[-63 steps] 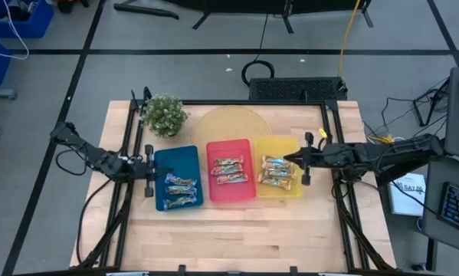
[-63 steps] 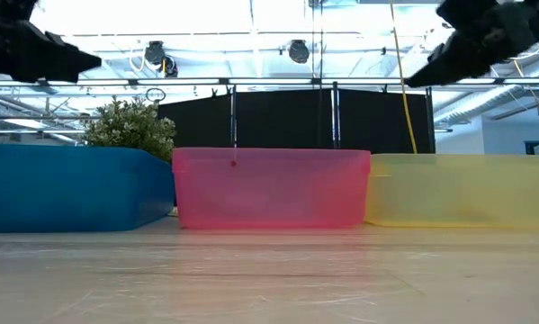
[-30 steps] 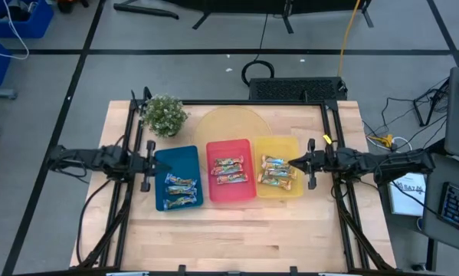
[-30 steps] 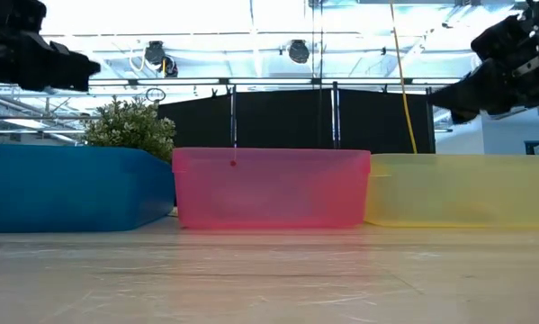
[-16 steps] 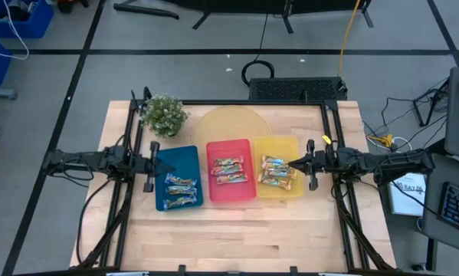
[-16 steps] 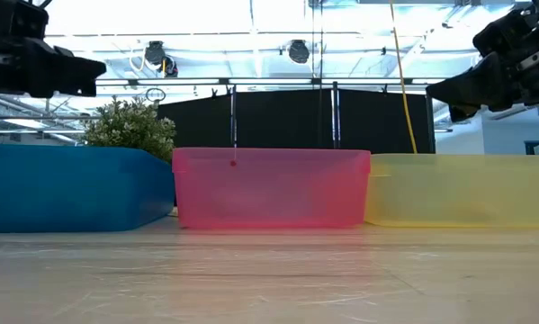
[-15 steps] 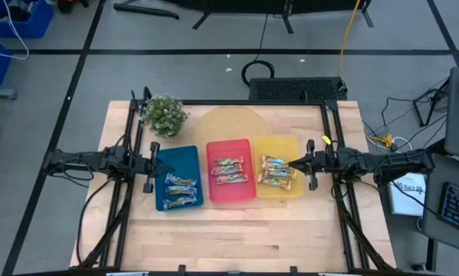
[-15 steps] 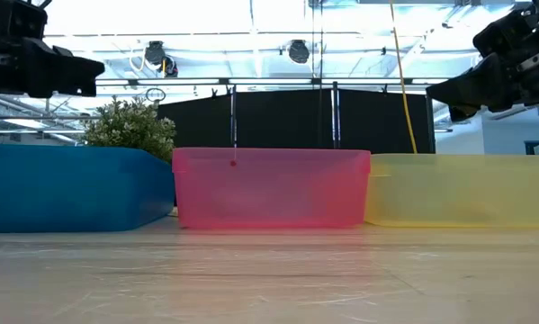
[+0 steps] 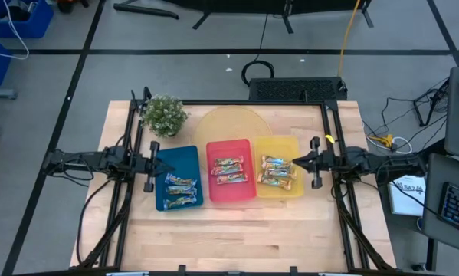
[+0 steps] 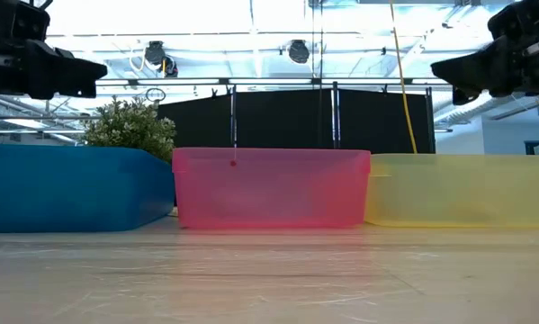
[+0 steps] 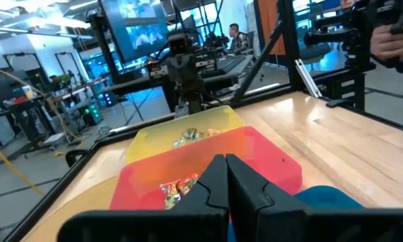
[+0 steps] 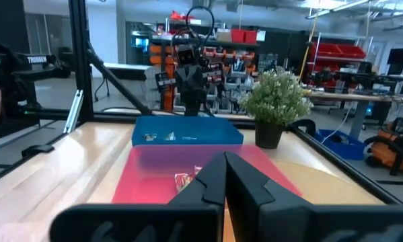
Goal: Pick and place Granola Bars by type
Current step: Return to Home Position
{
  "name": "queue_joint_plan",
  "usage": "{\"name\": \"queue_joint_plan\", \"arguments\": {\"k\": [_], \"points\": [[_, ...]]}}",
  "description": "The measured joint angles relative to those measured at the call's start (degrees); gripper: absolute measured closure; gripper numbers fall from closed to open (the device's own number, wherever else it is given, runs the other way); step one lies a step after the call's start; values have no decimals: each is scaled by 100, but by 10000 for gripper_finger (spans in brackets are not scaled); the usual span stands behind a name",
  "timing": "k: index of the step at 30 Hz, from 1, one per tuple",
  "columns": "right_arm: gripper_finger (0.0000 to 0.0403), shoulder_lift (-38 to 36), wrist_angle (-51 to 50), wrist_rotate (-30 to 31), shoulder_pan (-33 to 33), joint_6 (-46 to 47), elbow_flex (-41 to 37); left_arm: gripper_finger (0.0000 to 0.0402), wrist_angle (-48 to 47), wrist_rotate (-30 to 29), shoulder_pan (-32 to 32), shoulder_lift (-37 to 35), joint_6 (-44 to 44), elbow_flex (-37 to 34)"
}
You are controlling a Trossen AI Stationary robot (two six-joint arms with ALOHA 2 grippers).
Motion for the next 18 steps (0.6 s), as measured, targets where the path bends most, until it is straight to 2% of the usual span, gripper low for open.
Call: {"name": "queue_joint_plan", "arguments": {"k": [18], "points": [[403,-81,102,4,0,0,-2,396,-9,16,0,0,-123,0]]}}
